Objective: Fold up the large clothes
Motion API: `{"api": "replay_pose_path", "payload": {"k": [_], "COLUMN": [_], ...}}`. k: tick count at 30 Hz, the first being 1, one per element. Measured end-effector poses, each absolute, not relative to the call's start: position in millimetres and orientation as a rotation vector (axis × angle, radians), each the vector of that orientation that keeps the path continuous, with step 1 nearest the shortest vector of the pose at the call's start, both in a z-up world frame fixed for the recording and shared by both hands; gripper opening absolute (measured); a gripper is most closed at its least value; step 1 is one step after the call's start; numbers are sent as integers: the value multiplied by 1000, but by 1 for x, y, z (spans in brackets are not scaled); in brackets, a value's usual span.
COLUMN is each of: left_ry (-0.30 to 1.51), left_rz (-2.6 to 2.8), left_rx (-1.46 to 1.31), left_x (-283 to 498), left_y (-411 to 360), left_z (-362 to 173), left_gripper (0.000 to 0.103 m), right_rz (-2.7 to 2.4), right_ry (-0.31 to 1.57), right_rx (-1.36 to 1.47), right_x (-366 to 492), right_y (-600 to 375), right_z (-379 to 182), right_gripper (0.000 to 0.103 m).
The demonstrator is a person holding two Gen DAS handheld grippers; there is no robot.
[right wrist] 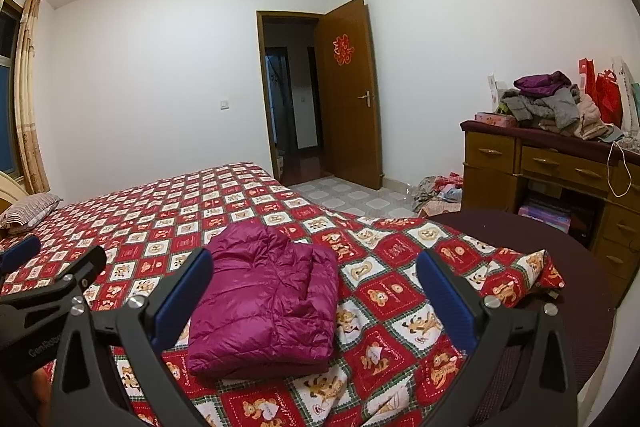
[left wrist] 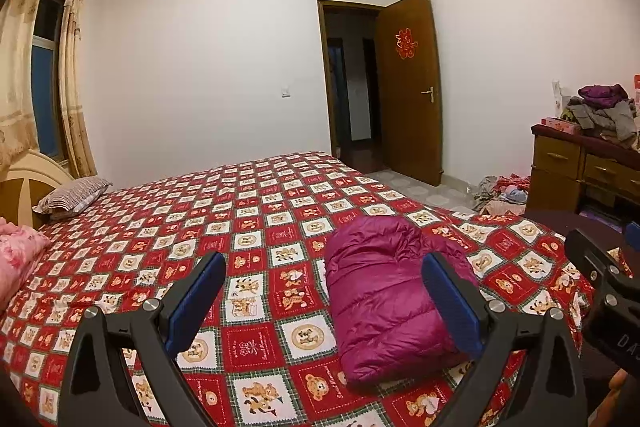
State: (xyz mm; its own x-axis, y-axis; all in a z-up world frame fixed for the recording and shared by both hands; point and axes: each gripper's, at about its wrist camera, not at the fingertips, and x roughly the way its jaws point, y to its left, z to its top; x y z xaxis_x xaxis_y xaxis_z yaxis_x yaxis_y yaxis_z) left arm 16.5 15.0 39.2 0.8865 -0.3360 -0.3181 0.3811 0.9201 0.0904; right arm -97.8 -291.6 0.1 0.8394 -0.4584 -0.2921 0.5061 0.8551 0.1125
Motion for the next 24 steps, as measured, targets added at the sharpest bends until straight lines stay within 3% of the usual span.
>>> {"api": "replay_pose_path", "payload": {"k": [24], "left_ry": [366], "left_rz": [-395], "left_rx": [99], "left_x": [38], "left_y": [23], "left_z": [36], "left_gripper": [99], "right_rz": [-500], "right_ry": [286], "right_rx": [186], "right_x": [-91], "right_y": [-296], "right_z": [-3], "right_gripper": [103]}}
